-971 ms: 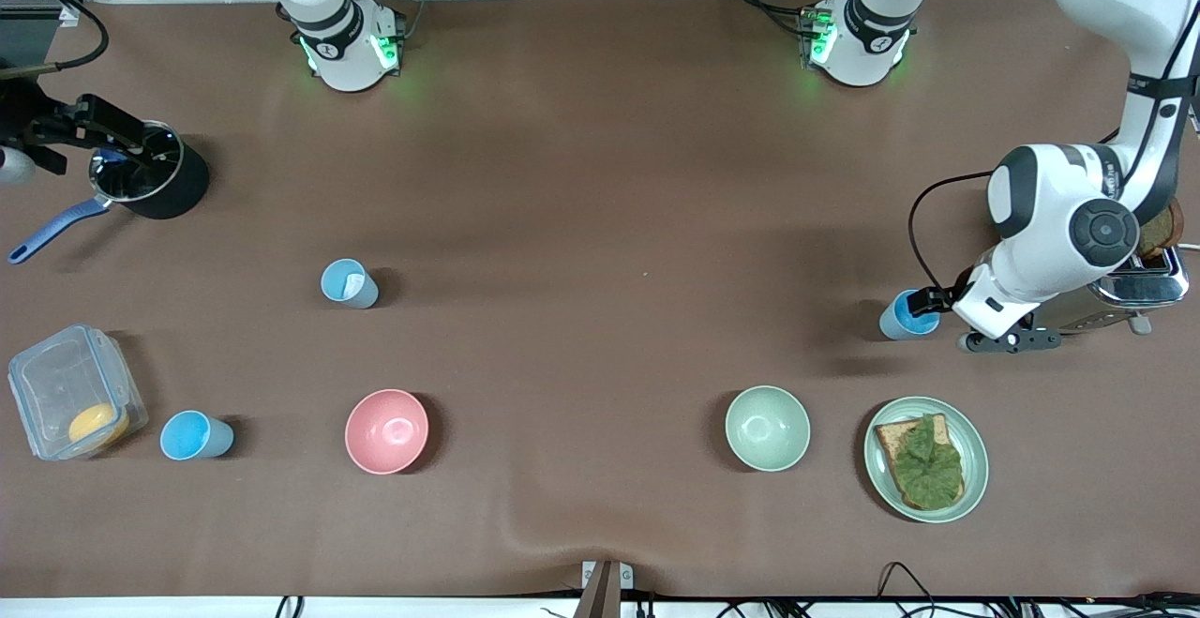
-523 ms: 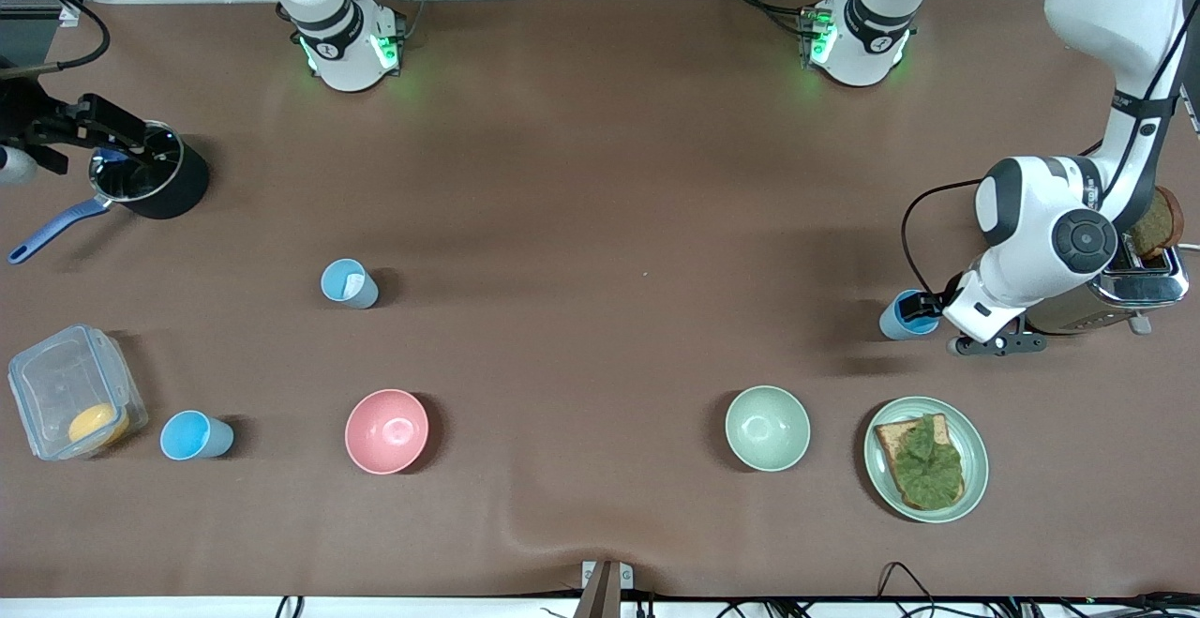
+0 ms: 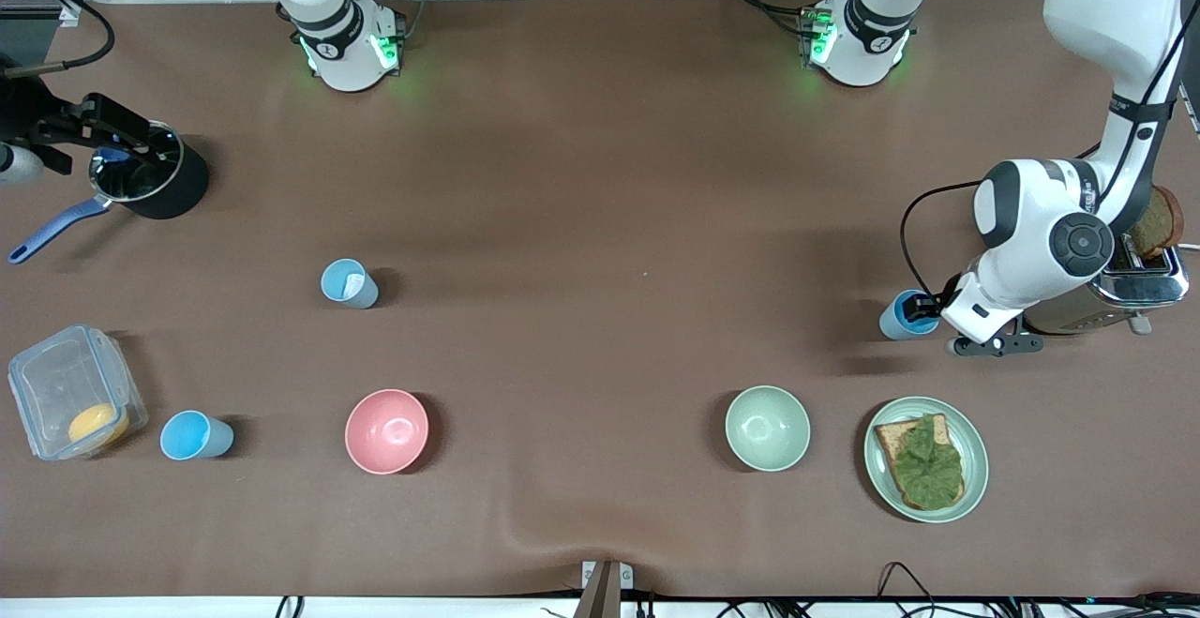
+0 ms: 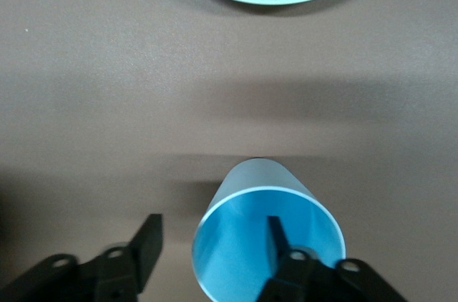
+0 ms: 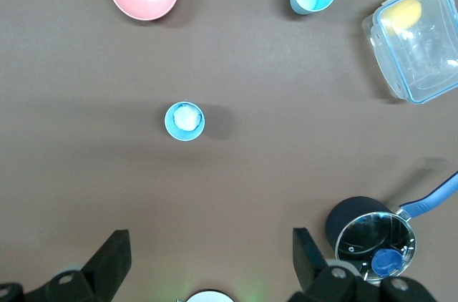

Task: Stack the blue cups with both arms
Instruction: 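Close the left gripper around the blue cup's rim, then lift the blue cup with the left gripper toward the table middle, then carry the cup with the left gripper while the right gripper reaches another cup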

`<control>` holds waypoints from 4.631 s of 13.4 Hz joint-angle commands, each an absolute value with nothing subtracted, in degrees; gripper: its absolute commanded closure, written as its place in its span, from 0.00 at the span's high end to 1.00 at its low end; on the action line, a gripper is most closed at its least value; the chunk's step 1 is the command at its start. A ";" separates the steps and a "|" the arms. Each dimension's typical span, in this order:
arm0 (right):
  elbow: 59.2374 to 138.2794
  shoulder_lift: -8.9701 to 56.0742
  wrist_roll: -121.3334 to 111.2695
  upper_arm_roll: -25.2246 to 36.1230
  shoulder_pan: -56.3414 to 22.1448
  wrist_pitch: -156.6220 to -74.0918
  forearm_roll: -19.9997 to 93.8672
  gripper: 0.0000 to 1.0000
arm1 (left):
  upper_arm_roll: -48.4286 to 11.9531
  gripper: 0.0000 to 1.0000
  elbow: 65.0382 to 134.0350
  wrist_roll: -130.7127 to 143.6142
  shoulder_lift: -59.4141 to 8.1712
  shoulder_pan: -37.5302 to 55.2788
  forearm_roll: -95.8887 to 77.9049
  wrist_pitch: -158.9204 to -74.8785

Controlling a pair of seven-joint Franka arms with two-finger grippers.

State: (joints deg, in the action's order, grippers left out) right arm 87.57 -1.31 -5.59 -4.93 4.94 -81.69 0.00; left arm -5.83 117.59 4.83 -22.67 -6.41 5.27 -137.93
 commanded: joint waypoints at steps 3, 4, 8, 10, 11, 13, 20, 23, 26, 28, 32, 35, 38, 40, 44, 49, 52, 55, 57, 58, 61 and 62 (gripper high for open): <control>86.66 -1.41 -5.01 -4.83 4.66 -80.68 0.79 1.00 | -6.42 0.00 117.69 5.01 -23.12 -7.03 6.59 -139.13; 86.66 -1.41 -5.01 -4.83 4.66 -80.68 0.79 1.00 | -6.42 0.00 117.60 5.10 -22.94 -7.12 6.59 -139.13; 86.66 -1.41 -5.01 -4.83 4.66 -80.33 0.79 1.00 | -6.94 0.00 117.42 5.27 -20.05 -6.68 6.59 -138.43; 86.66 -1.41 -5.01 -4.83 4.66 -80.33 0.79 1.00 | -8.69 0.00 117.25 7.37 -18.64 -6.68 6.42 -138.34; 86.66 -1.41 -5.01 -4.83 4.66 -80.33 0.79 1.00 | -9.66 0.00 117.16 8.77 -17.59 -6.59 6.42 -137.90; 86.66 -1.41 -5.01 -4.83 4.66 -80.33 0.79 1.00 | -11.33 0.00 116.02 10.02 -16.09 -6.68 6.42 -135.01; 86.66 -1.41 -5.01 -4.83 4.57 -80.33 0.79 1.00 | -13.18 0.00 110.22 9.84 -13.28 -6.77 6.42 -127.97; 86.66 -1.41 -5.01 -4.75 4.66 -80.33 0.79 1.00 | -13.18 0.00 110.13 9.84 -12.39 -6.68 6.15 -127.71; 86.66 -1.41 -5.01 -4.75 4.66 -80.33 0.79 1.00 | -14.49 0.00 109.69 9.93 -11.78 -6.77 5.89 -126.74; 86.66 -1.41 -5.01 -4.75 4.66 -80.33 0.79 1.00 | -14.59 0.00 108.73 9.93 -11.60 -6.68 5.71 -125.43; 86.66 -1.41 -5.01 -4.75 4.57 -80.42 0.79 1.00 | -14.50 0.00 106.17 9.93 -11.69 -6.68 5.63 -120.95; 86.66 -1.41 -5.01 -4.75 4.57 -80.42 0.79 1.00 | -14.59 0.00 105.12 9.93 -11.78 -6.59 5.63 -119.88; 86.66 -1.41 -5.01 -4.75 4.57 -80.42 0.79 1.00 | -16.25 0.00 104.24 10.98 -12.48 -6.33 3.88 -119.88; 86.66 -1.41 -5.27 -4.75 4.66 -80.51 0.79 1.00 | -17.57 0.00 103.63 14.31 -12.83 -6.15 3.69 -119.88; 86.66 -1.14 -5.63 -4.40 5.27 -80.42 0.70 1.00 | -18.89 0.00 102.83 16.77 -13.09 -5.54 3.60 -119.80; 87.45 0.25 -5.45 -4.31 5.63 -80.33 0.62 1.00 | -18.90 0.00 101.78 23.55 -13.62 -1.41 3.52 -119.88; 87.36 5.00 -5.45 -4.48 4.22 -81.03 0.70 1.00 | -18.90 0.00 101.25 26.88 -14.67 0.35 3.60 -119.88; 87.54 7.55 -5.28 -4.66 3.61 -82.52 0.79 1.00 | -18.90 0.00 100.28 29.79 -15.73 1.67 3.69 -119.88; 90.50 8.44 -5.45 -4.75 3.43 -84.89 1.66 1.00 | -18.90 0.00 100.37 30.32 -15.99 2.28 3.60 -119.88; 93.57 7.74 -5.45 -4.75 2.99 -88.03 1.93 1.00 | -18.90 0.00 100.28 30.67 -16.26 2.29 3.69 -119.88; 105.96 4.14 -5.45 -4.83 1.59 -98.67 2.90 1.00 | -18.90 0.00 100.20 31.81 -16.26 3.16 3.69 -119.88; 110.61 2.56 -5.45 -4.83 1.23 -102.70 3.07 1.00 | -18.90 0.00 99.76 32.34 -16.52 3.34 3.69 -119.88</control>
State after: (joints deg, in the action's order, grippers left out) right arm 100.56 8.11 -5.61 -4.89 1.94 -96.53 1.96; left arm -19.08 101.76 30.49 -15.81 2.28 4.38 -121.21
